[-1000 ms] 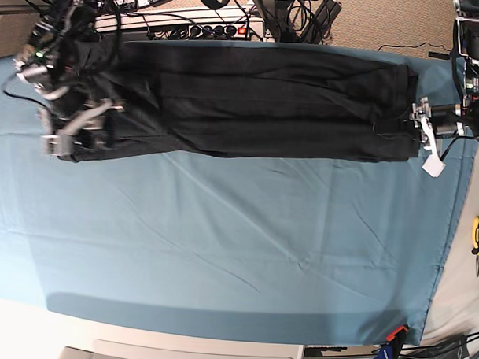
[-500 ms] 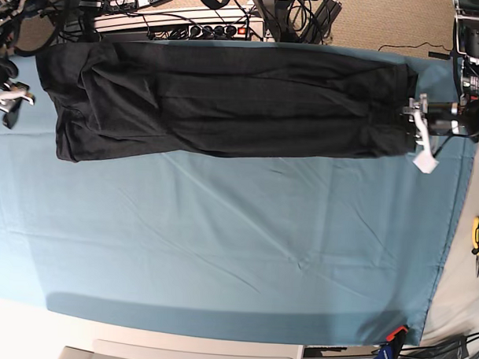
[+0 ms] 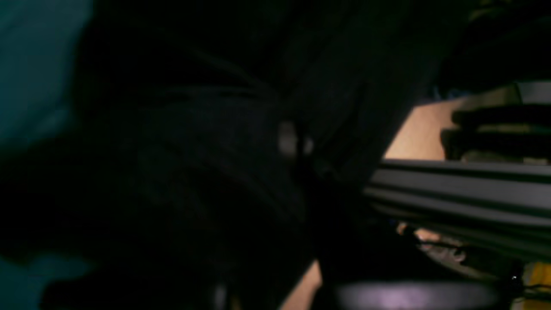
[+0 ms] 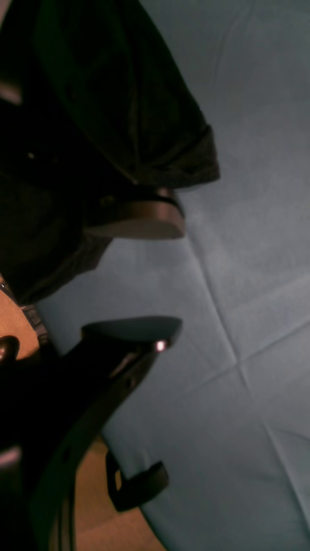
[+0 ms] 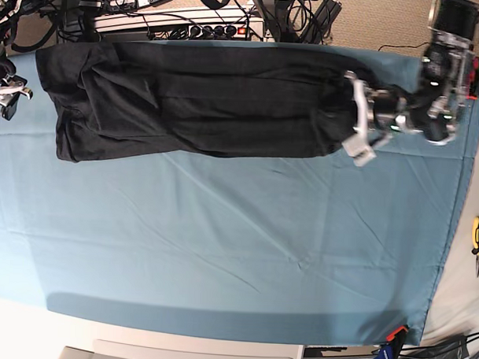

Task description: Fold the T-shirt properly

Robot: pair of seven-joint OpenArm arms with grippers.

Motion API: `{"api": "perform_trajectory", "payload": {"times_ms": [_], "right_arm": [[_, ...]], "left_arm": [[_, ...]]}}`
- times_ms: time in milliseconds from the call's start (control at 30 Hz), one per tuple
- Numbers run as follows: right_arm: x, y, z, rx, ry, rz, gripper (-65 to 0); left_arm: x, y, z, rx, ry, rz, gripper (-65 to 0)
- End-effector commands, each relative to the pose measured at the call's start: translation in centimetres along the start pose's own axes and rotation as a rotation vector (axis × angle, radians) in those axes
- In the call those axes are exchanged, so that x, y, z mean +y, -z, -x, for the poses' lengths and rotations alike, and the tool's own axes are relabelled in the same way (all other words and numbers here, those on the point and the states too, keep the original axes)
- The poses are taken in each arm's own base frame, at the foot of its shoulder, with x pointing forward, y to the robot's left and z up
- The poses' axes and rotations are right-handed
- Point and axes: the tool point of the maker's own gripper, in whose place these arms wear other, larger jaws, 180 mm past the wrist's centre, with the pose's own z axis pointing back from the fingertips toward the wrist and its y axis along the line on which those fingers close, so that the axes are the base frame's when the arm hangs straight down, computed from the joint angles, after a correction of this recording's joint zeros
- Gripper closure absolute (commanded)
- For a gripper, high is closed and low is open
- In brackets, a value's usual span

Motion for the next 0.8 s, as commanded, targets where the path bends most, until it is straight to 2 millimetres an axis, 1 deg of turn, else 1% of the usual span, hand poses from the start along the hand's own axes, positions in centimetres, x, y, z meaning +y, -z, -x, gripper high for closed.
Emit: {"api": "perform_trajectory", "payload": {"times_ms": [0, 100, 167, 233, 367, 467, 567, 667, 767], "right_arm": [[-0.4, -0.2, -1.3, -0.041, -0.011, 0.007, -28.9], [-0.5, -0.1, -1.0, -0.033, -0.003, 0.006, -28.9], [-0.5, -0.1, -1.0, -0.032, -0.003, 0.006, -28.9], [-0.5, -0.1, -1.0, -0.031, -0.004, 0.006, -28.9], [-0.5, -0.1, -0.9, -0.027, -0.004, 0.006, -28.9], [-0.5, -0.1, -0.9, -0.025, -0.003, 0.006, -28.9], [-0.5, -0.1, -0.8, -0.024, -0.004, 0.006, -28.9], [-0.6, -0.1, -0.6, -0.016, -0.008, 0.007, -28.9], [-0.6, -0.2, -0.5, -0.012, -0.009, 0.008, -28.9]], "left_arm": [[-1.0, 0.6, -0.8, -0.021, 0.024, 0.026, 0.0], [-3.4, 3.6, -1.4, -0.01, 0.072, 0.075, 0.0], [-4.6, 5.3, -2.4, -0.008, 0.122, 0.087, 0.0], [-5.5, 6.5, -3.8, -0.015, 0.168, 0.089, 0.0], [-6.4, 8.2, -6.8, -0.051, 0.24, 0.055, 0.0], [-6.9, 8.8, -8.7, -0.077, 0.288, 0.042, 0.0], [-6.7, 8.7, -9.6, -0.085, 0.311, 0.027, 0.0], [-5.9, 8.2, -9.6, -0.075, 0.322, 0.008, 0.0], [-4.9, 7.6, -8.9, -0.05, 0.326, -0.013, 0.0]]}}
